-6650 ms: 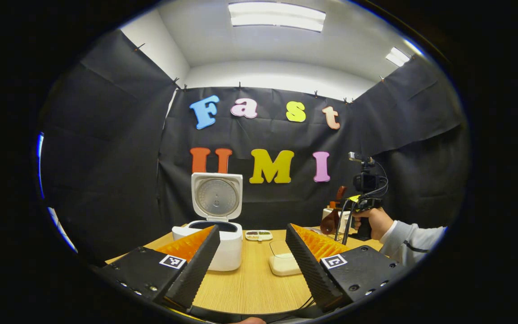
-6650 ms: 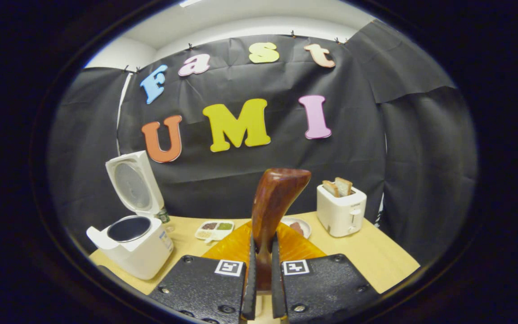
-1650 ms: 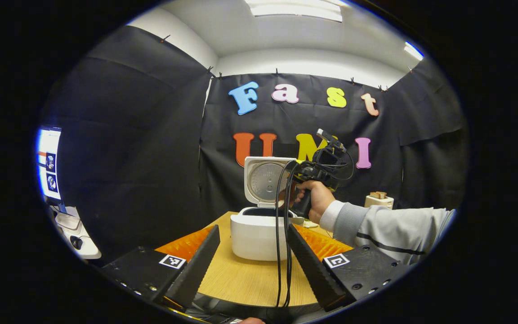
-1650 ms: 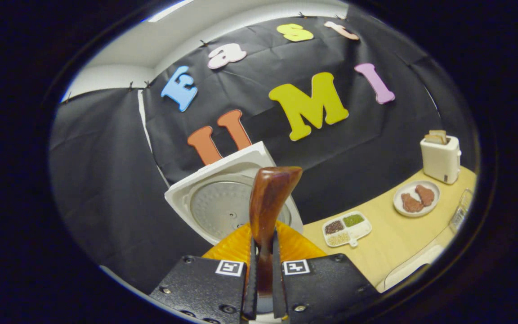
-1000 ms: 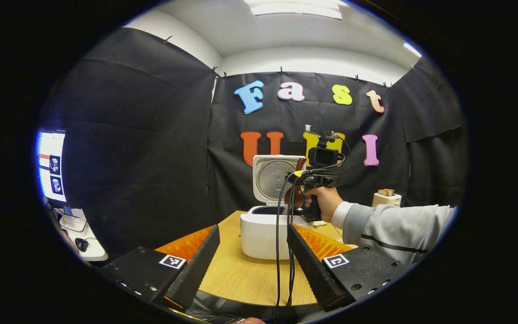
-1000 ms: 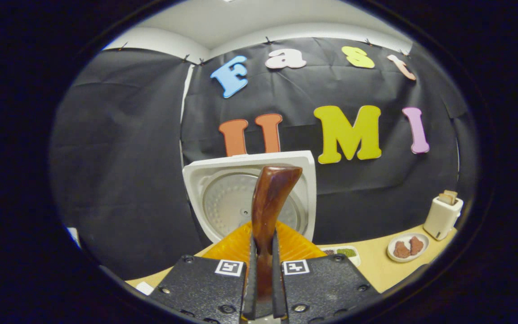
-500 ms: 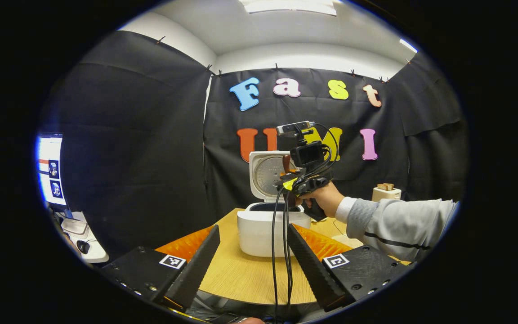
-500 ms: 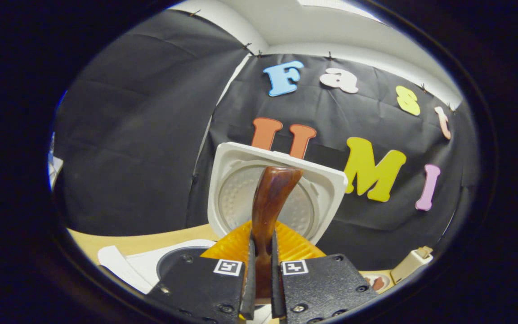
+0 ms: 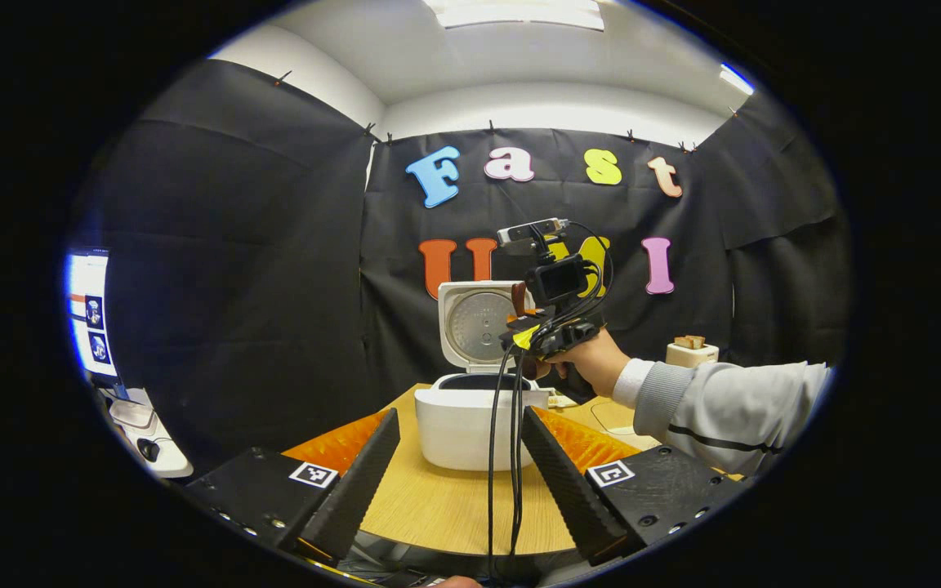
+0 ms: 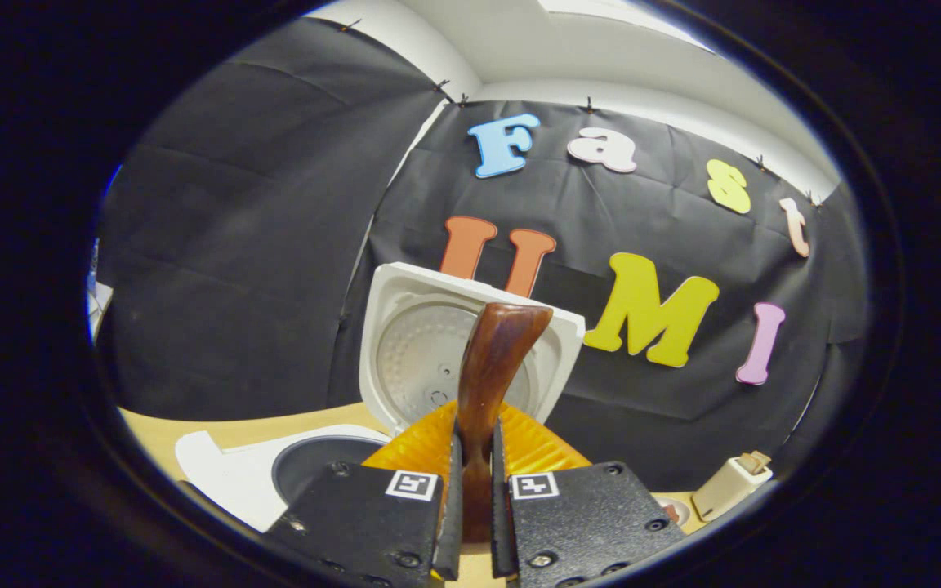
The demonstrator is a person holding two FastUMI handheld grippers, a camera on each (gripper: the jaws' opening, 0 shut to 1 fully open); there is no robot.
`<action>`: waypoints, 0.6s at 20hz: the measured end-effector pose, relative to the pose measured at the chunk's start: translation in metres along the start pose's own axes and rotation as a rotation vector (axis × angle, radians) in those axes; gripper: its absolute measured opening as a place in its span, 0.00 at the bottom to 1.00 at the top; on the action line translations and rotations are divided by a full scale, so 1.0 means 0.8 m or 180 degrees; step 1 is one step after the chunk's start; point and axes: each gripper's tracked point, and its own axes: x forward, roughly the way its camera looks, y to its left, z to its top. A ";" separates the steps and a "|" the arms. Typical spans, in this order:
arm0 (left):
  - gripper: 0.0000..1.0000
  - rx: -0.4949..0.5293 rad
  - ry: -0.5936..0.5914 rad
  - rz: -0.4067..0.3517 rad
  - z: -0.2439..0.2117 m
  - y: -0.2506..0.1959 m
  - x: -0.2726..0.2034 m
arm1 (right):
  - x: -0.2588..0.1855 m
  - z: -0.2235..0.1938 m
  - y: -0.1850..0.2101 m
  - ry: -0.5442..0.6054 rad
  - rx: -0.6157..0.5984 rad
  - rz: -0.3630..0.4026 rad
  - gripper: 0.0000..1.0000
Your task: Close the left gripper, press the button to open the rice cooker; take a wooden spoon from the chopstick holder with the right hand, scoop a spoonful of rice and pour it into the rice cooker, then put the wooden spoon back into the chopstick holder.
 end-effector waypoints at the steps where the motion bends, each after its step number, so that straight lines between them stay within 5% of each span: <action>1: 0.95 0.0023 -0.0009 -0.0009 0.001 -0.003 -0.002 | -0.007 0.001 -0.010 0.0001 0.0028 -0.0028 0.20; 7: 0.95 -0.0036 -0.0137 -0.0010 0.017 -0.022 -0.003 | -0.044 0.003 -0.082 -0.0029 0.0224 -0.0241 0.20; 12: 0.95 -0.0186 -0.0148 -0.0328 0.023 -0.071 -0.004 | -0.077 -0.010 -0.153 0.0024 0.0307 -0.0429 0.20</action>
